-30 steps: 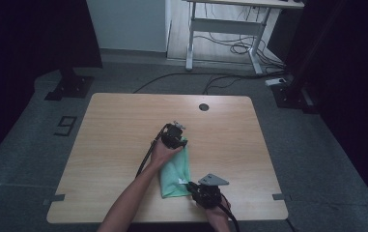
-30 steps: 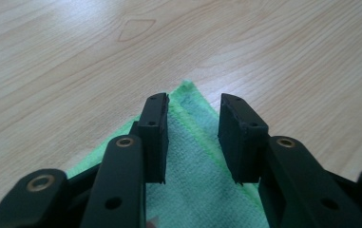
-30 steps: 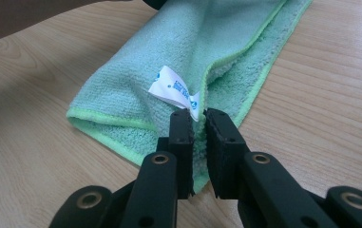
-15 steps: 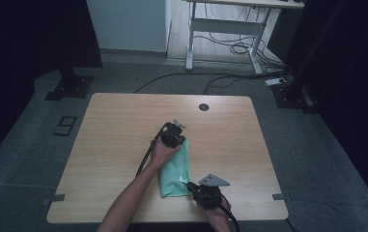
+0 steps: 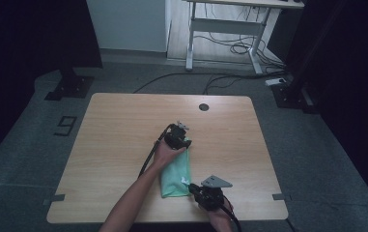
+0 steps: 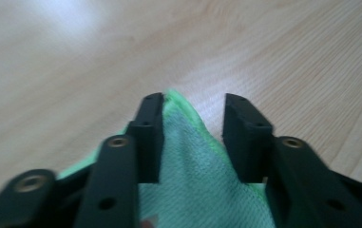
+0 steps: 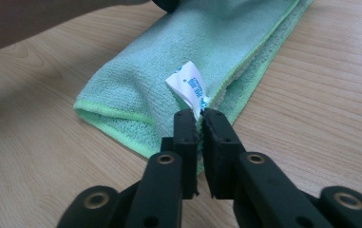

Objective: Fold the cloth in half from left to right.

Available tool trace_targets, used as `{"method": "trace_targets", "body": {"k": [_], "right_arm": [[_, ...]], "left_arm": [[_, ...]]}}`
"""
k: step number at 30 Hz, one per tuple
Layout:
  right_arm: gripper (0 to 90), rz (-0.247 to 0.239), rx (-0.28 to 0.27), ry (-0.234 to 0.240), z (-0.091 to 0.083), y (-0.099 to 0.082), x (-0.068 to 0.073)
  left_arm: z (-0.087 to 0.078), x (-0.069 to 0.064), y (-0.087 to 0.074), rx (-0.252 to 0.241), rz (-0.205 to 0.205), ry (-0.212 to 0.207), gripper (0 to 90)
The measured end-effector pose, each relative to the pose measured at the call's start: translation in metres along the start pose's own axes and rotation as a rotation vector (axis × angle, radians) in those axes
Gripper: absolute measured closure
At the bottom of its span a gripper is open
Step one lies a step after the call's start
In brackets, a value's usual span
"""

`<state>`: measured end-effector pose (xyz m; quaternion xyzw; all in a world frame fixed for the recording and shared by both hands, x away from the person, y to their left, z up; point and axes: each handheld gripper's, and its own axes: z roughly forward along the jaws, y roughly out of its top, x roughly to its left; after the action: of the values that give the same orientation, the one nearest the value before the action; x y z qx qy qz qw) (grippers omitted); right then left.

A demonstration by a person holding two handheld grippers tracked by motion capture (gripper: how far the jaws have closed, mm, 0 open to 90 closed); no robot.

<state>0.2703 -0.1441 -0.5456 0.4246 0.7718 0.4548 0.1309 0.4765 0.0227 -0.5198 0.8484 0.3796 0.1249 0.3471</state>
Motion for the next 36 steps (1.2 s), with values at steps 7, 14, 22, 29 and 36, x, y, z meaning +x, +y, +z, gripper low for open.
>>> {"method": "trace_targets", "body": {"k": [7, 14, 22, 29, 36], "right_arm": [[76.3, -0.005, 0.000, -0.020, -0.003, -0.001, 0.000], [68.1, -0.012, 0.027, -0.055, -0.003, -0.002, 0.001], [59.7, -0.051, -0.064, -0.070, -0.015, 0.014, 0.015], [59.6, -0.128, -0.046, 0.083, 0.006, 0.028, 0.044], [56.9, -0.165, 0.052, 0.133, 0.042, 0.024, 0.057]], "left_arm": [[-0.026, 0.016, -0.010, 0.018, 0.010, 0.010, 53.5], [-0.022, 0.031, -0.031, 0.080, -0.024, 0.018, 57.0], [-0.020, 0.029, -0.035, 0.085, -0.008, 0.027, 57.6], [-0.020, 0.032, -0.037, 0.071, -0.028, 0.015, 58.0], [-0.019, 0.031, -0.036, 0.079, -0.028, 0.019, 58.2]]}}
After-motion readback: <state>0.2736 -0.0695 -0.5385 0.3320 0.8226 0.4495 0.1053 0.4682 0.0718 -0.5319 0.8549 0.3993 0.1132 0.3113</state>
